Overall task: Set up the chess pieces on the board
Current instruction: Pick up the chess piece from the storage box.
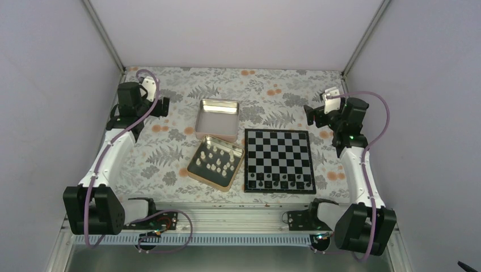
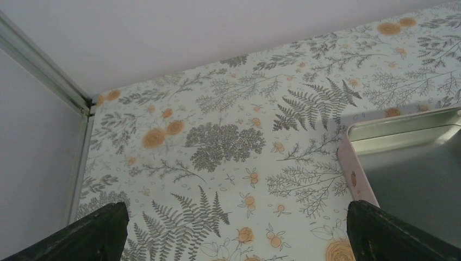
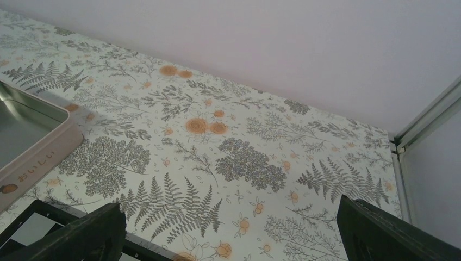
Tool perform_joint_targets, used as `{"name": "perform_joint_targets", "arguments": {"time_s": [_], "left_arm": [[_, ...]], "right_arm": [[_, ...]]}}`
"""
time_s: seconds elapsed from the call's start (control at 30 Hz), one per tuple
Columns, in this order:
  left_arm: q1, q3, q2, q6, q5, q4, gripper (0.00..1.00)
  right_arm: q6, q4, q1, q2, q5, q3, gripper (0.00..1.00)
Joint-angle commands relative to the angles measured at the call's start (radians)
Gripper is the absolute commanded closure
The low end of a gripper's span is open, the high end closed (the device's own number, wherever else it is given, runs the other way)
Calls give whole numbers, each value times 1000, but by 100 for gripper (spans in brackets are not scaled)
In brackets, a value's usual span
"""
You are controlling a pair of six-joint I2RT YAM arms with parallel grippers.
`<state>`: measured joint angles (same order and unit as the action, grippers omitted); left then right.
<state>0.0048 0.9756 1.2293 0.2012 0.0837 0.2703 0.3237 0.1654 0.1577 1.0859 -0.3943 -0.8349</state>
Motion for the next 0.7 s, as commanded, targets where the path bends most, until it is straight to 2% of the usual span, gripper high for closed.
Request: {"name": "perform_joint_targets", "arguments": {"time_s": [0.0, 0.53, 0.6, 0.67], "left_arm": [[10, 2, -6, -5, 16, 4, 0], [14, 1, 0, -2, 34, 6, 0], [15, 1, -1, -2, 36, 5, 0], [15, 3, -1, -2, 38, 6, 0]], "right_arm": [[17, 2, -5, -7, 5, 14, 0], [23, 26, -5, 12, -29, 1, 0], [32, 73, -9, 28, -98, -49, 0], [62, 192, -32, 64, -220, -148, 1]]}}
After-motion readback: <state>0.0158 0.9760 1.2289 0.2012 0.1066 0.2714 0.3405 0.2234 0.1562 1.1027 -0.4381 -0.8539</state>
